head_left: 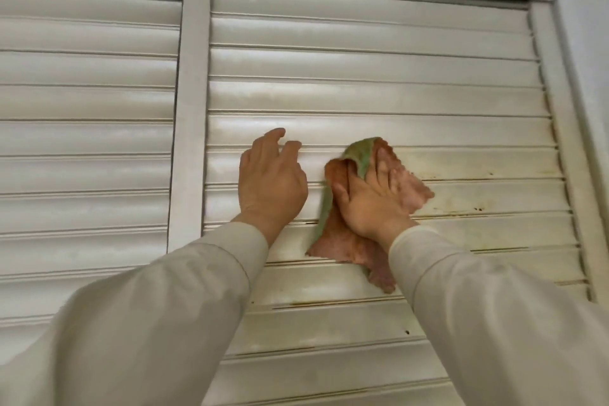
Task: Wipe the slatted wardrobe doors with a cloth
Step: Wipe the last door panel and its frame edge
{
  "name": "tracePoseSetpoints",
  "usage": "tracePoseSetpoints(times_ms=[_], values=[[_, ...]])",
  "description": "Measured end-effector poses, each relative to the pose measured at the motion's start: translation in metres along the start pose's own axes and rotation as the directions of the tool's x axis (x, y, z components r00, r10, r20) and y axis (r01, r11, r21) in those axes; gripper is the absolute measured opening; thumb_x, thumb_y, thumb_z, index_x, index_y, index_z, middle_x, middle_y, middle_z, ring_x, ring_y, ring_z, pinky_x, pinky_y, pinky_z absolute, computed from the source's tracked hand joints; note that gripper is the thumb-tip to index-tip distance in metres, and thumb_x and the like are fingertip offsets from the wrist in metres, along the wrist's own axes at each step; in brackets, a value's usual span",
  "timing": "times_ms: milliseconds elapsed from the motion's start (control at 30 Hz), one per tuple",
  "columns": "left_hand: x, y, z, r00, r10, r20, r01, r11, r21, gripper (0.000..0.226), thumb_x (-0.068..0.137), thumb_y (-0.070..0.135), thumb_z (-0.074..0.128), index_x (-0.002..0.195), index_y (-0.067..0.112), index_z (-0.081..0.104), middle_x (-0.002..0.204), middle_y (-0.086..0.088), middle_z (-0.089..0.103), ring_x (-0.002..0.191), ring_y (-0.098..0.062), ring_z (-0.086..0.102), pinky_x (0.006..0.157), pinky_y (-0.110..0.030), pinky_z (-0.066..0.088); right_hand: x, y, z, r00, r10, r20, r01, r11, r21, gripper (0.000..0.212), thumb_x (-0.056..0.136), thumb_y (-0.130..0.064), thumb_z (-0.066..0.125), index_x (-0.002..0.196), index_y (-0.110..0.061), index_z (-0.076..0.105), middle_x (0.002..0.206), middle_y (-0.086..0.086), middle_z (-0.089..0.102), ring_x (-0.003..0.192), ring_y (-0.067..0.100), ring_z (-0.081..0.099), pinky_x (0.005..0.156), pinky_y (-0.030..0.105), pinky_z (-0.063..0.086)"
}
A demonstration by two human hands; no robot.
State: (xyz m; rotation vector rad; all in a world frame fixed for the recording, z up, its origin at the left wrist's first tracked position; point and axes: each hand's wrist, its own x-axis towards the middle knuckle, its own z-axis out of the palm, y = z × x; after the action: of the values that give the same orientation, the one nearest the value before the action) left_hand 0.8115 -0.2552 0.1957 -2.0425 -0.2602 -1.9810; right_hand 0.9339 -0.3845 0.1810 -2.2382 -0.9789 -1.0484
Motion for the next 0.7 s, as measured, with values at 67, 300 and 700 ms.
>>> tracePoseSetpoints(times_ms=[67,300,700], values=[[0.003,0.010,0.015,0.999,-0.014,0.032,0.013,1.000,0.015,0.038,0.082,0.022,0.052,0.116,0.012,0.067,0.137,-0.015,0.054,0.121,-0.035,0.052,0.098,-0.043,0.036,-0.005,0.016,0.004,1.000,0.006,0.009,-0.006,1.000,0.028,0.069,0.100,-0.059,0.017,0.158,-0.024,0.002,0.164,0.010,-0.017,0.148,0.027,-0.025,0.114,0.044,-0.021],[-0.010,0.008,0.047,0.993,0.067,0.095,-0.078,0.991,0.112,0.046,0.098,0.036,0.049,0.139,0.015,0.052,0.152,-0.012,0.042,0.139,-0.033,0.036,0.113,-0.052,0.029,0.005,0.108,-0.005,0.959,0.283,-0.020,-0.280,0.955,0.094,0.068,0.100,-0.052,0.013,0.158,-0.021,-0.007,0.162,0.013,-0.020,0.148,0.027,-0.025,0.119,0.044,-0.017],[-0.016,0.007,0.049,0.995,0.043,0.093,-0.053,0.993,0.107,0.054,0.099,0.042,0.035,0.147,0.018,0.045,0.157,-0.009,0.035,0.146,-0.029,0.030,0.117,-0.049,0.021,0.000,0.030,0.001,0.949,-0.228,-0.218,0.224,0.974,-0.039,0.056,0.099,-0.045,0.032,0.151,-0.021,0.032,0.162,0.009,0.015,0.149,0.032,0.007,0.121,0.053,0.008]])
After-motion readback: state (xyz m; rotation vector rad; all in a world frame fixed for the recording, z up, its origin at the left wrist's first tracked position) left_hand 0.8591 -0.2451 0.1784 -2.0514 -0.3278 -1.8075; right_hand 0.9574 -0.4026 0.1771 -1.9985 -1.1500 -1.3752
